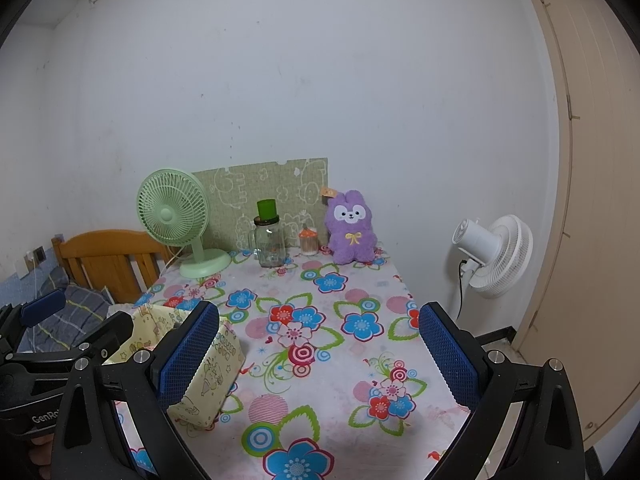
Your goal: Organize soft objects
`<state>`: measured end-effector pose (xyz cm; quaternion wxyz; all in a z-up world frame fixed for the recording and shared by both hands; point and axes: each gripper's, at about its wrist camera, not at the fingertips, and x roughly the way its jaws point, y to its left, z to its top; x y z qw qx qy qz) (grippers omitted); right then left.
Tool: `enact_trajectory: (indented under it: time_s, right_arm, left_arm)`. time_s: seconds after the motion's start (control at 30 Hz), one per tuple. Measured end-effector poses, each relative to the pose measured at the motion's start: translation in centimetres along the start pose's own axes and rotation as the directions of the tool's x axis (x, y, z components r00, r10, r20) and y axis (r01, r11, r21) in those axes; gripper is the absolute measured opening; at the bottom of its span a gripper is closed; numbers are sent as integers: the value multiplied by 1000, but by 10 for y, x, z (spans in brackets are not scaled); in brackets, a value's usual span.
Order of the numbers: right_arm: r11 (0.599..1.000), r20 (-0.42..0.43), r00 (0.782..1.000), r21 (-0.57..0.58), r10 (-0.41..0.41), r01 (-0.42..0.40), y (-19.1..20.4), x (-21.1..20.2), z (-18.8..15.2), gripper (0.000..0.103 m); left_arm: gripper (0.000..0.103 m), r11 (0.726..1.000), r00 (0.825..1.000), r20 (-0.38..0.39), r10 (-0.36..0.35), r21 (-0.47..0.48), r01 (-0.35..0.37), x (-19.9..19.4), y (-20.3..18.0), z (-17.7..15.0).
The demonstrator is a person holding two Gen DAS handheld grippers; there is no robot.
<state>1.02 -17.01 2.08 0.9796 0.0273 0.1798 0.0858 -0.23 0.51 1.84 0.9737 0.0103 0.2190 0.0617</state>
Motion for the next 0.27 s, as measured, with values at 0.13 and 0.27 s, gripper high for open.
enact_trajectory:
  time_s: [0.13,0.27]
  right_arm:
    - [1000,-3,1000,1,-3,3,0,1,-3,101]
    - [1000,-9,1000,1,-5,5,1,4,-5,101]
  left_arm:
    - [103,1000,1000,-5,-3,0,3,2,0,-1]
    - [103,1000,1000,-8,-6,1,6,4,1,-1]
